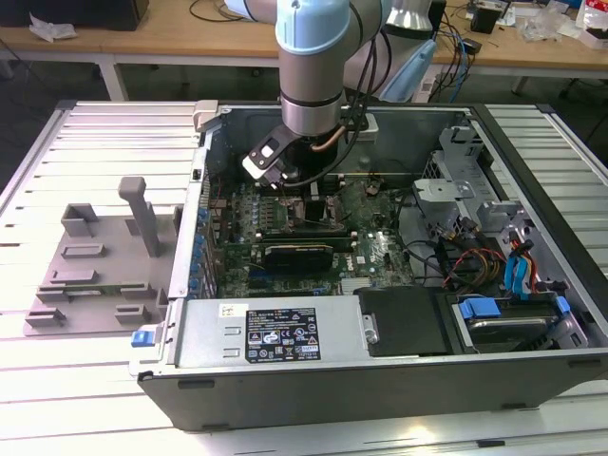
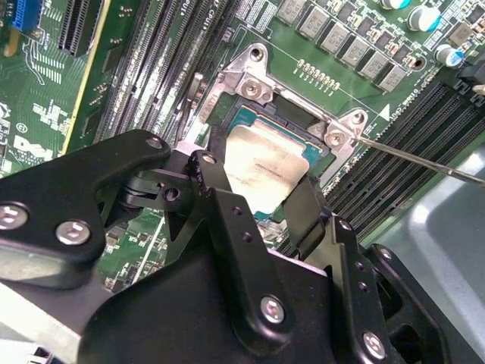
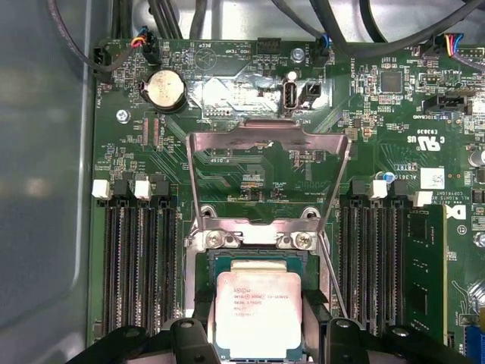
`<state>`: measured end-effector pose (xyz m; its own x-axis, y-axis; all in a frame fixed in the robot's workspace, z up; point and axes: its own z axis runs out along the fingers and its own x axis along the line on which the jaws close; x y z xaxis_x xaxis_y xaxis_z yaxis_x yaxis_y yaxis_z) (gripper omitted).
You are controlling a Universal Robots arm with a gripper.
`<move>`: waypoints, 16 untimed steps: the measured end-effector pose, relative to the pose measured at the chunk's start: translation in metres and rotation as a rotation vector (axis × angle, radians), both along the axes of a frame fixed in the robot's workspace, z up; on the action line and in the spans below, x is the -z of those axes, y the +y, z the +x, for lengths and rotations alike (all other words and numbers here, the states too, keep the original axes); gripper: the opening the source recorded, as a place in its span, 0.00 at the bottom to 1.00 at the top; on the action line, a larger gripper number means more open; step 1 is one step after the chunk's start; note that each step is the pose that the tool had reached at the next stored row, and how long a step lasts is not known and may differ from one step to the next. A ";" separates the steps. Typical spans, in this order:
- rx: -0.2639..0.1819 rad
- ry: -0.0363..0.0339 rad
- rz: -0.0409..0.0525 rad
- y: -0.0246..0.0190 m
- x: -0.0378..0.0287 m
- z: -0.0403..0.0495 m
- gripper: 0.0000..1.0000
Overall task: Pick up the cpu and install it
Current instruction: 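Place the cpu into insertion slot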
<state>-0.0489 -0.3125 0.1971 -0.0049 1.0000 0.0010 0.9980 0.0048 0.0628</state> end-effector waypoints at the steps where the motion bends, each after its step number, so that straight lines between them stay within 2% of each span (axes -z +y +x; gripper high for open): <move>1: 0.000 0.0001 0.0000 0.0000 0.0001 0.0001 0.55; 5: 0.000 -0.0006 0.0009 0.0002 0.0008 0.0008 0.55; 6: 0.000 -0.0001 0.0001 0.0000 -0.0002 0.0007 0.61; 7: 0.000 -0.0001 0.0002 0.0000 -0.0069 0.0007 0.61; 8: 0.000 -0.0002 0.0004 0.0001 -0.0107 0.0007 0.61; 9: 0.000 -0.0002 0.0002 0.0000 -0.0108 0.0007 0.60; 10: 0.000 -0.0001 0.0003 0.0000 -0.0109 0.0007 0.47; 11: 0.000 -0.0001 0.0002 0.0000 -0.0109 0.0007 0.29; 12: 0.000 -0.0001 0.0002 0.0000 -0.0110 0.0007 0.23; 13: 0.000 -0.0001 0.0002 0.0000 -0.0110 0.0007 0.11; 16: 0.000 -0.0001 0.0002 0.0000 -0.0111 0.0007 0.11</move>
<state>-0.0482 -0.3125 0.2081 -0.0048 1.0000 0.0012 0.9980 0.0047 0.0630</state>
